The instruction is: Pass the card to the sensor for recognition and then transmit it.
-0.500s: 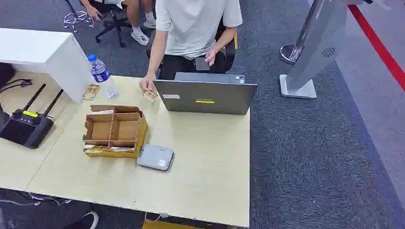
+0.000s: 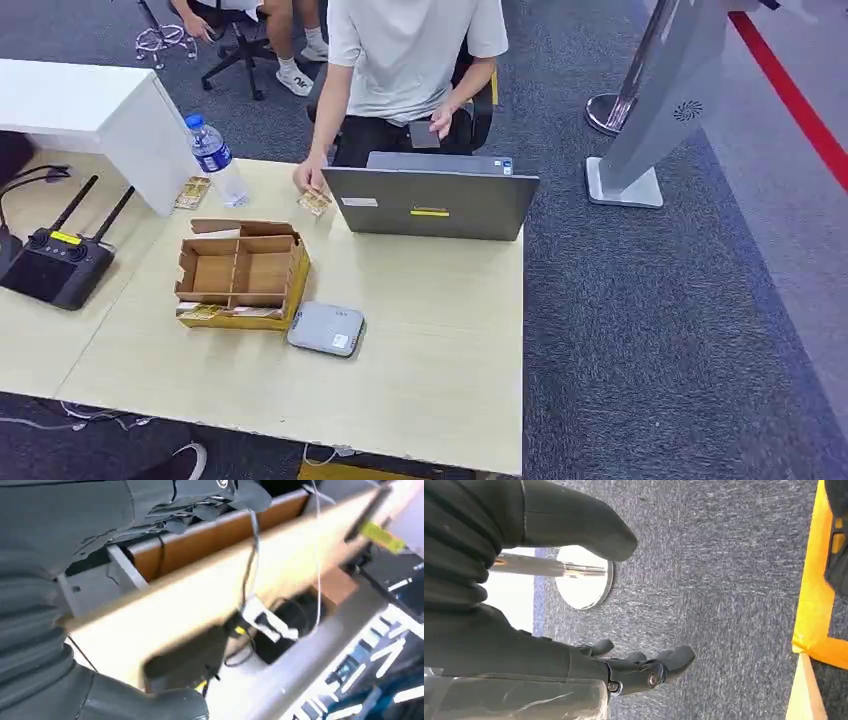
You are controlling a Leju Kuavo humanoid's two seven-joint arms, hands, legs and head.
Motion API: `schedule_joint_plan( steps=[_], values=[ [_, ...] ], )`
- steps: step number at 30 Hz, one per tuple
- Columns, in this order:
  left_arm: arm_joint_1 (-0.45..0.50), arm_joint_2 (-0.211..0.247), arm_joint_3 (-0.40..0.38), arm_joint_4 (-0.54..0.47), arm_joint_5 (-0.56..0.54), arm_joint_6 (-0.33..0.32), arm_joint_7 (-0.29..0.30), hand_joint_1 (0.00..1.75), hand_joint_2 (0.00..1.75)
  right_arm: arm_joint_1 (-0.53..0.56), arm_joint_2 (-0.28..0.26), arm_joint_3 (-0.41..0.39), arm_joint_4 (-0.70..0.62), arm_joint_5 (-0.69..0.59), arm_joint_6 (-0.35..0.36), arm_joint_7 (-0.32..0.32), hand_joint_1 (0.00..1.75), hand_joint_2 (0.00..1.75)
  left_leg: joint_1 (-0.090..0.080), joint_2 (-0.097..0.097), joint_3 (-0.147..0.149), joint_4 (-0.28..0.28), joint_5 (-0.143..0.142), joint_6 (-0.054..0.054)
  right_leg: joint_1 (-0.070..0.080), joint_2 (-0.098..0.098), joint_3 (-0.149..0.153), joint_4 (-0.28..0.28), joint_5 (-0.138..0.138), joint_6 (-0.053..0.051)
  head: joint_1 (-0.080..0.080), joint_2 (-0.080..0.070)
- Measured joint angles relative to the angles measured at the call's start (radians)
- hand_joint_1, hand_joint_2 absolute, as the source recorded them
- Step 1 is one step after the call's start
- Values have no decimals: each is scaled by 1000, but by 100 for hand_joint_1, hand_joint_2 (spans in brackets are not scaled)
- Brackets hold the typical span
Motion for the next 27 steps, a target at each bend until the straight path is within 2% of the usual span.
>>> schedule_joint_plan(
  steps=[2, 3, 4, 7, 9, 10, 12, 14, 16, 18, 24, 25, 27],
  values=[
    [-28, -11, -32, -49, 7, 23, -29, 0, 175, 0, 0, -2, 0, 4, 1, 4, 0, 175, 0, 0, 0, 0, 1, 0, 0, 0, -1, 0, 1, 0, 0, 0],
    [-46, -21, -55, -85, 8, 55, -47, 0, 175, 0, 0, -4, 0, 5, 2, 8, 0, 175, 0, 0, 0, 0, 1, 0, 0, 0, -1, 0, 1, 0, 0, 0],
    [-65, -34, -90, -147, 7, 100, -65, 0, 175, 0, 0, -6, 0, 8, 2, 9, 0, 175, 0, 0, 0, 1, 2, 0, 0, 0, -1, 0, 1, 0, 0, 0],
    [-124, -111, -227, -372, -21, 251, -74, 0, 175, -2, 0, -9, 0, 23, 5, 11, 0, 175, 0, -5, -2, 1, 4, 2, 0, -5, 0, 0, 2, 1, 1, 0],
    [-154, -155, -328, -513, -78, 349, -98, 0, 175, -7, 0, -9, 0, 24, 8, 14, 0, 175, 0, -5, -3, 2, 4, 2, 0, -5, 0, 0, 4, 1, 1, 0],
    [-166, -179, -387, -578, -135, 397, -125, 0, 175, -9, 0, -9, 0, 27, 12, 16, 0, 175, 0, -5, -3, 2, 4, 2, 0, -5, -1, 0, 4, 2, 1, 0],
    [-184, -215, -509, -691, -327, 516, -212, 0, 175, -12, 1, -9, 0, 42, 18, 19, 0, 175, -1, -5, -4, 3, 5, 2, 0, -5, -1, 0, 5, 3, 1, 0],
    [-189, -250, -630, -790, -502, 618, -257, 0, 175, -16, 2, -9, 0, 53, 21, 23, 0, 175, -1, -5, -4, 3, 5, 2, 0, -5, -1, 0, 6, 3, 2, 0],
    [-197, -279, -727, -863, -561, 659, -264, 0, 175, -21, 4, -9, 0, 55, 26, 27, 0, 175, -1, -5, -4, 4, 4, 2, -1, -4, -1, 0, 6, 4, 2, 0],
    [-198, -298, -783, -912, -567, 669, -267, 0, 175, -22, 6, -9, 0, 55, 26, 28, 0, 175, -1, -2, -4, 4, 4, 2, -1, -1, -1, 0, 6, 4, 1, 0],
    [-195, -324, -856, -993, -574, 674, -267, 0, 175, -22, 7, -9, 0, 56, 27, 28, 0, 175, -1, -2, -4, 3, 4, 2, -1, -1, -3, 0, 6, 4, 1, 0],
    [-192, -325, -866, -1002, -609, 694, -267, 0, 175, -22, 7, -9, 0, 58, 27, 28, 0, 175, -1, -1, -4, 3, 4, 2, -1, -1, -3, 0, 6, 4, 1, 0],
    [-189, -322, -921, -1015, -778, 812, -267, 0, 175, -22, 7, -9, 0, 60, 30, 28, 0, 175, -1, -2, -5, 3, 5, 2, -1, -2, -4, 0, 6, 4, 1, 0]
  ],
)
